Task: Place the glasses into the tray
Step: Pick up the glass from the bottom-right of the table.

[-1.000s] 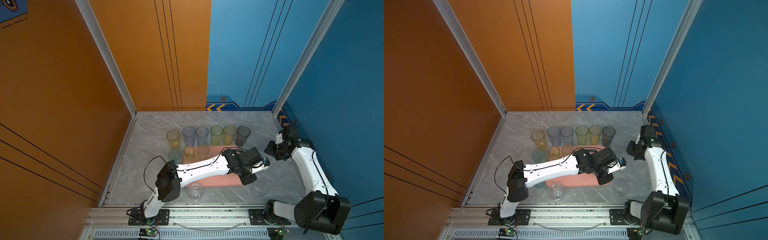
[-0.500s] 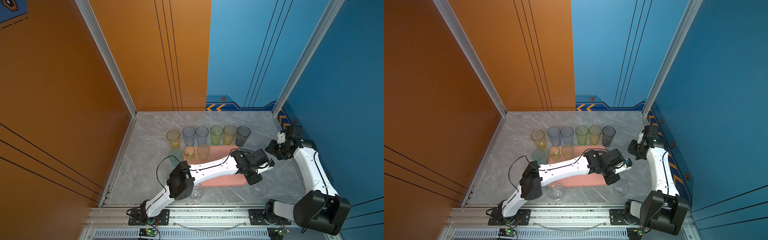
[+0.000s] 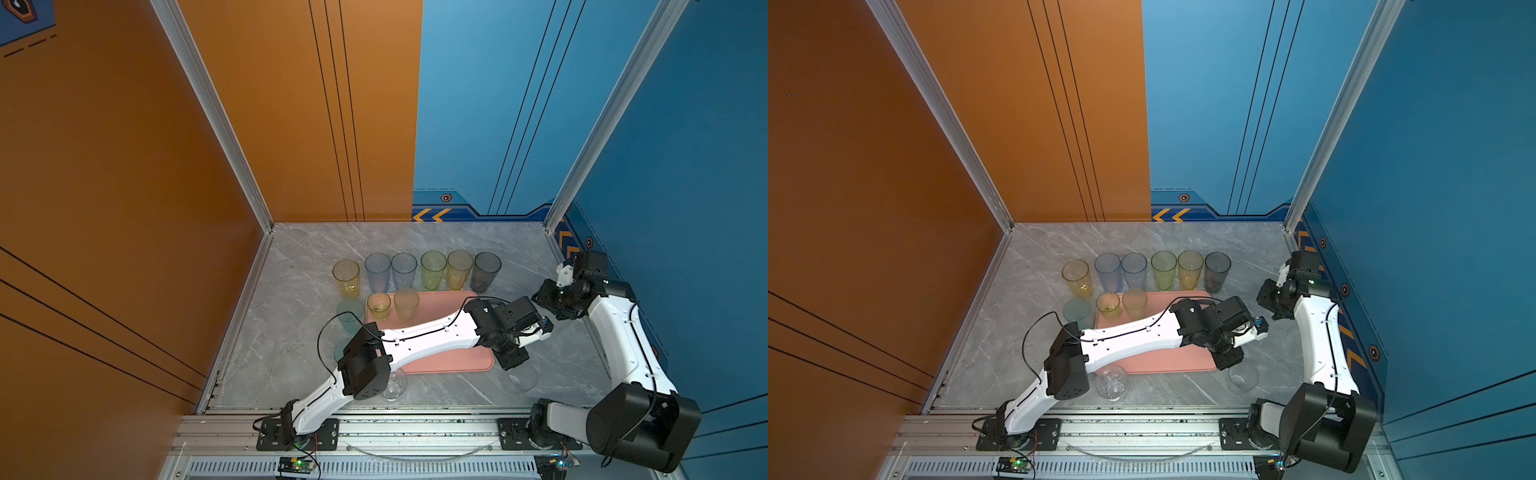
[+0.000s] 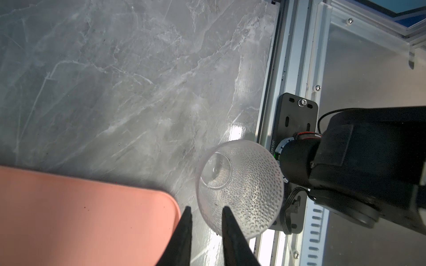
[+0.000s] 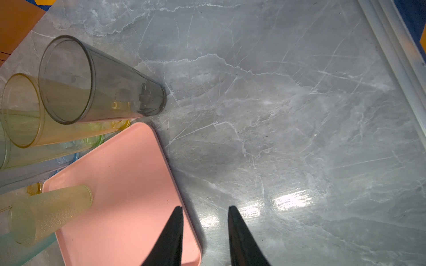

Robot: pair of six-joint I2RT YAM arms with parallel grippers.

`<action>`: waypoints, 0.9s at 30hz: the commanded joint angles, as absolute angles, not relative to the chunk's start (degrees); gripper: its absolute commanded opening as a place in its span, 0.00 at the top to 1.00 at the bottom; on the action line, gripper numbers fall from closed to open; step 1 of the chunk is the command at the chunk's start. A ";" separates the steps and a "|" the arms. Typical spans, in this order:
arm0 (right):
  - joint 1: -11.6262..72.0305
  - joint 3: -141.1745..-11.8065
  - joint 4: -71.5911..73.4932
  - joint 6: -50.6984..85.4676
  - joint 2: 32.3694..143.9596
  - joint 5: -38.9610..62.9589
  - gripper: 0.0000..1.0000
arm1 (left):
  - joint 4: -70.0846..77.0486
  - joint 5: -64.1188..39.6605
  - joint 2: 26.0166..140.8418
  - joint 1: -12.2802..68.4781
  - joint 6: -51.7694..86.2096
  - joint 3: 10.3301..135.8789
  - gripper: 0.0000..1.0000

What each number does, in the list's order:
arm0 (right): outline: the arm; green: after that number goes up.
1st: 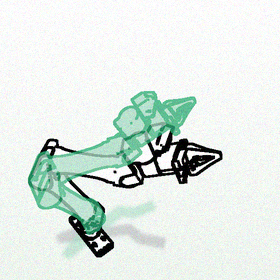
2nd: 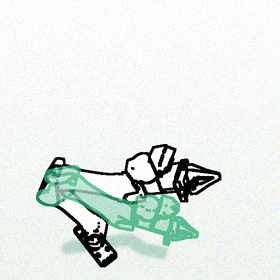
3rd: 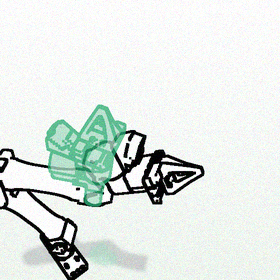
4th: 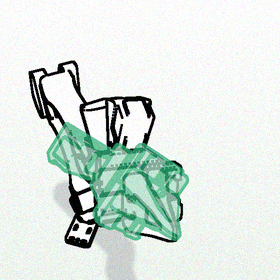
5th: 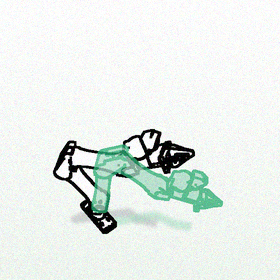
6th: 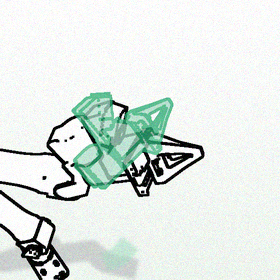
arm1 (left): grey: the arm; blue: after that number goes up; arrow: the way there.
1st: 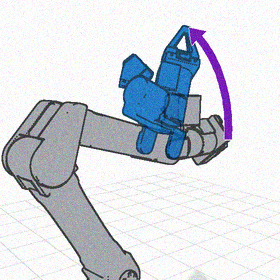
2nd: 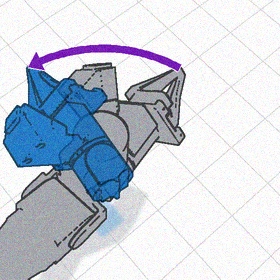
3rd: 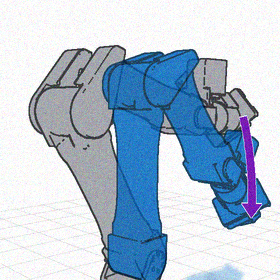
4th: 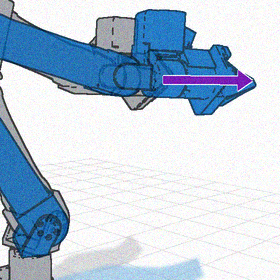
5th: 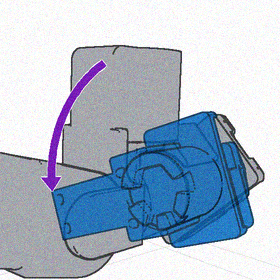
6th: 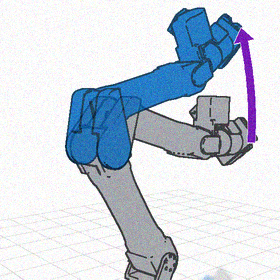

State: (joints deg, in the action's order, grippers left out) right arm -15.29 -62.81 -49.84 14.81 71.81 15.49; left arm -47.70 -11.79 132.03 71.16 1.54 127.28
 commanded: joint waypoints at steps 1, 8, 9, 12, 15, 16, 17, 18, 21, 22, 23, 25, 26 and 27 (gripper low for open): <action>-15.74 -62.21 -49.37 13.57 70.37 16.59 0.68 | -50.65 -13.54 134.18 71.35 1.88 129.61 0.75; -15.77 -62.01 -49.22 13.46 69.95 17.08 0.68 | -51.20 -13.19 135.41 71.51 1.81 130.49 0.76; -15.82 -61.98 -49.17 13.45 69.81 17.13 0.68 | -51.49 -13.10 135.59 71.51 1.75 130.81 0.76; -15.78 -61.79 -48.96 13.44 69.70 17.47 0.68 | -51.68 -12.94 136.10 71.46 1.53 131.18 0.76; -15.77 -61.65 -48.73 13.43 69.61 17.75 0.68 | -51.78 -12.88 136.61 71.50 1.52 131.48 0.76; -15.79 -61.56 -48.74 13.49 69.61 17.84 0.68 | -51.86 -12.85 136.80 71.50 1.49 131.57 0.76; -15.77 -61.52 -48.64 13.45 69.54 17.93 0.68 | -52.04 -12.88 137.05 71.57 1.34 131.79 0.76; -15.80 -61.46 -48.69 13.45 69.54 18.03 0.68 | -52.22 -12.83 137.34 71.61 1.31 132.00 0.76; -15.73 -61.48 -48.69 13.38 69.35 18.13 0.68 | -52.90 -12.75 137.98 71.63 0.96 132.78 0.76; -15.68 -61.53 -48.67 13.41 69.33 18.20 0.68 | -53.06 -12.58 138.05 71.61 0.97 132.88 0.76; -15.73 -61.43 -48.66 13.36 69.29 18.19 0.68 | -53.00 -12.49 138.08 71.54 0.88 132.98 0.76; -15.66 -61.39 -48.58 13.40 69.21 18.34 0.68 | -53.00 -12.24 138.23 71.66 0.66 133.15 0.76; -15.70 -61.37 -48.56 13.41 69.26 18.43 0.68 | -53.00 -12.18 138.33 71.70 0.65 133.29 0.76; -15.65 -61.32 -48.56 13.37 69.26 18.44 0.68 | -53.02 -12.08 138.49 71.67 0.61 133.41 0.76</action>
